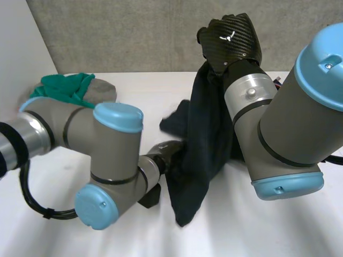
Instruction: Fold the laundry.
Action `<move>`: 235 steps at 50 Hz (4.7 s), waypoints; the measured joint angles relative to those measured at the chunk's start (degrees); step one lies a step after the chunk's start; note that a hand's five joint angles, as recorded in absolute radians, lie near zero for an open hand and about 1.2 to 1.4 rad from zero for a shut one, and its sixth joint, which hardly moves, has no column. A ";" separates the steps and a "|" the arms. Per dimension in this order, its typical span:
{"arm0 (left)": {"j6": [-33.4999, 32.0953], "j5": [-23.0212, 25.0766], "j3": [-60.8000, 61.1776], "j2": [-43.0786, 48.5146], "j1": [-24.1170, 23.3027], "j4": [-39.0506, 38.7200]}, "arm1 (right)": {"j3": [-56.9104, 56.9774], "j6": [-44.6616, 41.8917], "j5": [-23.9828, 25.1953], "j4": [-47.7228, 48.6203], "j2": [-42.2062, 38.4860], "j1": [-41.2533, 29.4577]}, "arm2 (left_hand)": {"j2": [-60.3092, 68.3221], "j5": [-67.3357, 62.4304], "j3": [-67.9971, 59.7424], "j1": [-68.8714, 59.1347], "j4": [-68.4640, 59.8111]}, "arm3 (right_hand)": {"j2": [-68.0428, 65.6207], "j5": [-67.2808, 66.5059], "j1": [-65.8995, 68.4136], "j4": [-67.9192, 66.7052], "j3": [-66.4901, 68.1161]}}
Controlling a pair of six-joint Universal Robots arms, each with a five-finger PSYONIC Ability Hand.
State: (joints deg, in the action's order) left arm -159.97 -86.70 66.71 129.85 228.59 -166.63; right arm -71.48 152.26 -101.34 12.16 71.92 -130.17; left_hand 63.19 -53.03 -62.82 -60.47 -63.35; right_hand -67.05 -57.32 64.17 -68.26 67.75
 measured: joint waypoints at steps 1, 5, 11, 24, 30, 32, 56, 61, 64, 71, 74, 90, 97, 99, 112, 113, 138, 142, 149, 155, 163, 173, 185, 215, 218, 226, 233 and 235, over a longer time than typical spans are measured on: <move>0.01 -0.27 -0.01 -0.73 0.56 0.47 | -0.33 0.04 -0.03 -0.04 0.11 0.22 | 0.51 -0.49 -0.49 -1.49 -0.51 | 0.00 -0.01 0.00 0.00 0.00; 0.00 -1.77 0.69 -6.51 4.11 1.62 | -1.93 0.17 0.08 -0.38 1.05 1.61 | 4.97 -4.47 -4.82 -5.91 -4.99 | 0.00 0.00 0.00 -0.01 0.00; -1.42 -2.76 2.23 -18.27 10.21 1.78 | -3.39 -0.09 2.36 -3.28 3.46 4.79 | 4.97 -4.47 -4.82 -5.91 -5.00 | 0.00 0.00 0.00 -0.01 0.00; -15.77 -2.29 -1.39 -18.39 14.33 1.37 | -1.39 -0.93 12.64 -13.22 -1.98 9.90 | 4.98 -4.47 -4.82 -5.91 -5.04 | 0.00 0.00 0.00 -0.01 0.00; -23.26 -8.16 -13.31 -5.32 14.06 2.17 | 6.22 -2.67 11.77 -12.19 -13.62 10.10 | 4.98 -4.47 -4.83 -5.91 -5.04 | 0.00 -0.01 0.00 -0.03 0.00; -25.08 -9.79 -18.79 -2.08 14.18 2.25 | 9.10 -2.93 11.50 -10.46 -16.11 10.29 | 4.98 -4.47 -4.91 -5.91 -5.05 | 0.00 0.00 0.00 -0.05 0.01; -22.92 -6.65 -18.24 -12.60 18.15 -11.95 | 21.13 1.48 19.75 6.00 -17.71 13.99 | 5.26 -4.47 -5.10 -5.91 -5.10 | 0.00 -0.01 0.00 -0.05 0.30; -24.24 -6.58 -4.80 -13.03 17.14 -6.56 | 13.13 -0.94 25.66 -10.70 -15.75 13.85 | 5.26 -4.47 -5.10 -5.91 -5.11 | 0.00 -0.28 0.00 -0.05 0.30; -25.50 -6.47 -0.61 -12.12 16.68 -5.27 | 10.58 -2.30 26.86 -14.60 -16.11 13.65 | 5.26 -4.47 -5.10 -5.91 -5.12 | 0.00 -0.37 0.00 -0.05 0.30; -32.13 -7.15 0.92 -2.58 16.23 -5.34 | 9.70 -6.17 23.35 -17.38 -25.55 12.45 | 5.26 -4.47 -5.18 -5.91 -5.26 | 0.00 -0.38 0.00 -0.05 0.30; -34.38 -7.96 -3.15 1.73 15.95 -5.33 | 12.72 -6.11 19.68 -16.47 -30.30 11.88 | 5.26 -4.47 -5.18 -5.91 -5.26 | 0.00 -0.38 0.00 -0.05 0.30; -41.40 -11.89 -13.59 4.34 12.95 -4.48 | 12.12 1.97 9.17 -11.53 -27.50 10.79 | -51.35 50.11 50.85 49.34 51.97 | 55.10 54.64 -51.41 56.00 -55.85; -44.00 -10.69 -2.85 -6.68 13.71 -6.05 | 1.72 0.52 10.49 -12.85 -16.79 11.82 | -51.38 50.11 50.85 49.34 51.97 | 54.55 53.96 -51.03 55.31 -54.96; -45.28 -9.49 2.04 -10.86 14.00 -6.46 | -1.95 -0.59 11.36 -13.75 -13.26 12.46 | -51.34 50.12 50.85 49.14 51.89 | 50.56 50.39 -47.90 51.91 -51.12; -47.68 -1.41 23.48 -23.40 16.15 -2.63 | -18.39 -4.07 22.62 -16.96 -2.00 15.84 | -23.76 23.71 23.39 20.30 23.81 | 21.61 22.29 -18.84 23.08 -22.60; -47.45 -0.96 24.24 -23.63 16.34 -2.17 | -19.30 -4.17 23.26 -17.12 -1.55 15.94 | -22.11 22.35 21.95 18.84 22.46 | 20.32 20.81 -17.55 21.54 -21.13; -47.08 2.02 23.83 -14.39 19.96 -4.18 | -25.53 -8.44 26.59 -8.39 -7.67 15.07 | -40.91 41.41 40.30 37.63 41.45 | 41.35 43.38 -38.36 43.17 -40.99; -47.76 -0.53 19.51 -10.30 19.49 -9.42 | -23.88 -8.60 25.06 -2.15 -10.22 14.63 | -45.29 45.86 44.60 42.33 45.71 | 41.35 43.82 -38.45 43.55 -40.99; -50.56 -7.92 8.93 -2.17 17.76 -14.73 | -19.49 -9.00 21.57 6.61 -15.40 13.62 | -45.89 46.65 45.88 42.93 46.49 | 41.35 43.57 -38.93 43.54 -40.99; -52.78 -10.24 3.30 1.96 16.84 -14.25 | -16.06 -9.23 19.65 9.70 -19.02 13.00 | -45.89 46.65 45.88 42.92 46.49 | 41.17 41.14 -37.97 42.25 -40.84; -56.13 -10.99 -3.23 7.18 16.30 -13.40 | -10.32 -9.14 15.84 14.21 -24.35 11.98 | -40.19 39.91 39.74 37.16 40.40 | 38.25 37.51 -34.93 38.79 -39.27; -59.11 -10.84 -5.72 6.20 16.34 -14.05 | -4.74 -7.38 13.96 13.74 -25.67 12.26 | 4.81 -2.76 -4.56 -4.45 -4.77 | 0.28 2.81 -2.51 0.75 -0.76; -48.02 -4.92 -8.18 -22.26 16.57 -8.12 | 8.34 2.63 15.13 0.87 -8.07 16.37 | 5.22 -4.00 -4.99 -4.83 -5.05 | 0.12 0.86 -0.03 -0.09 -0.09; -36.87 2.23 -41.36 -4.04 20.79 0.41 | 30.93 4.48 15.52 -7.46 -20.82 17.40 | 5.33 -4.55 -5.14 -4.83 -5.10 | 0.12 0.17 0.03 -0.29 0.32; -34.54 1.65 -45.09 -4.07 20.69 -8.38 | 34.24 5.00 11.48 5.48 -22.60 16.77 | 5.34 -4.55 -5.15 -4.83 -5.23 | 0.12 0.16 0.03 -0.29 0.35; -27.20 -0.06 -41.60 -10.02 20.73 -21.70 | 34.43 7.42 7.26 21.90 -20.45 15.75 | 5.34 -4.55 -5.15 -4.83 -5.24 | 0.12 0.16 0.03 -0.29 0.34; -26.28 2.84 -25.75 -13.46 21.39 -21.82 | 27.09 7.95 8.29 18.89 -17.76 15.65 | 5.35 -4.60 -5.15 -4.83 -5.26 | 0.12 0.17 0.03 -0.29 0.35; -26.46 3.62 -21.97 -13.84 21.46 -21.63 | 18.75 7.94 8.93 14.55 -16.19 16.08 | 5.35 -4.60 -5.15 -4.83 -5.26 | 0.12 0.16 0.03 -0.30 0.44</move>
State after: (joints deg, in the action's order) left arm -186.43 -83.08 44.75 116.01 250.05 -188.26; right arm -52.73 160.20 -92.41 26.71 55.73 -114.09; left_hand 68.54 -57.63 -67.97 -65.30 -68.61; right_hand -66.93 -57.15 64.19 -68.56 68.20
